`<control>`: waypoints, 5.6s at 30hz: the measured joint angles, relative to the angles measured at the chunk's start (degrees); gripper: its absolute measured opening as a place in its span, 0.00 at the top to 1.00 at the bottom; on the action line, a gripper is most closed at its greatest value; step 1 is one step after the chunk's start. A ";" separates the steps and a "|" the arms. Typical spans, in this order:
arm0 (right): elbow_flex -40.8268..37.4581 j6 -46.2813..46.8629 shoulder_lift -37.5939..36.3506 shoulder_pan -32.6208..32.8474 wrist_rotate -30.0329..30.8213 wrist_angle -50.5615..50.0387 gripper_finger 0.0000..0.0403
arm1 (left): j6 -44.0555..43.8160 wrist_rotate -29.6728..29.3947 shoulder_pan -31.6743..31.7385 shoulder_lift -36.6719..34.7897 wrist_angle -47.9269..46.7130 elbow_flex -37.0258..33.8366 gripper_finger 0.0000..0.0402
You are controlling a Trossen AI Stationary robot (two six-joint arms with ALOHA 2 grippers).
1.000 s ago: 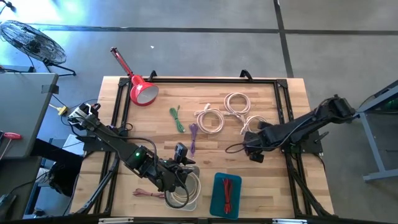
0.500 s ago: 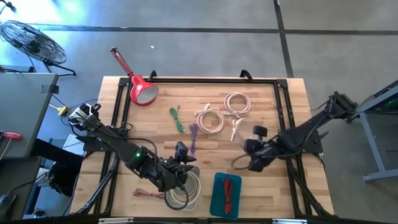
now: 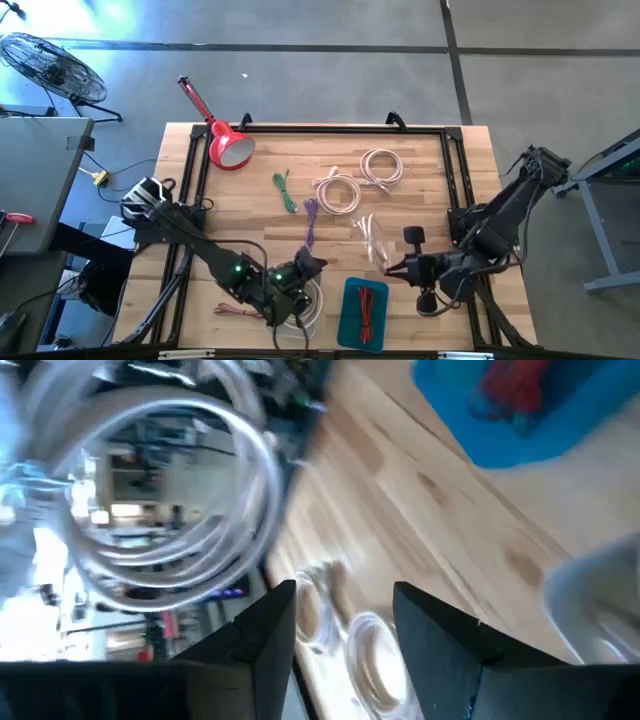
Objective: Pick & Place USB Port
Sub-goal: Put the light brown HDMI cable into the white bin
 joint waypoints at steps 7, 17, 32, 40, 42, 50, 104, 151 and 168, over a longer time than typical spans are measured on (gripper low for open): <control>-0.04 -2.33 3.47 0.18 -1.58 5.13 1.00 | 5.09 -2.93 -0.09 0.06 4.67 0.04 0.59; -0.04 -3.09 6.90 0.21 -4.76 8.37 1.00 | 14.14 -8.87 -0.24 -0.04 13.12 0.04 0.59; -0.04 -1.26 7.00 0.20 -5.45 8.37 1.00 | 29.98 -0.75 -0.28 -0.11 26.40 0.04 0.59; -0.04 0.04 7.00 0.21 -5.77 8.31 1.00 | 29.54 3.63 1.46 -0.08 27.57 0.02 0.59; -0.04 0.04 7.00 0.21 -5.81 8.28 1.00 | 29.51 5.26 1.86 -0.07 27.99 0.04 0.60; -0.04 0.04 7.00 0.21 -6.27 8.25 1.00 | 27.54 8.36 3.77 -0.02 28.12 0.02 0.60; -0.07 3.32 8.97 0.16 -13.20 14.55 0.66 | 11.12 24.01 12.56 0.06 20.99 0.02 0.92; -0.09 11.65 8.97 0.21 -15.39 11.61 0.65 | -53.42 42.58 5.53 -8.39 -31.59 0.06 0.93; -0.02 11.65 8.97 0.23 -14.13 9.64 0.65 | -56.71 56.84 10.81 -8.39 -32.42 6.92 0.93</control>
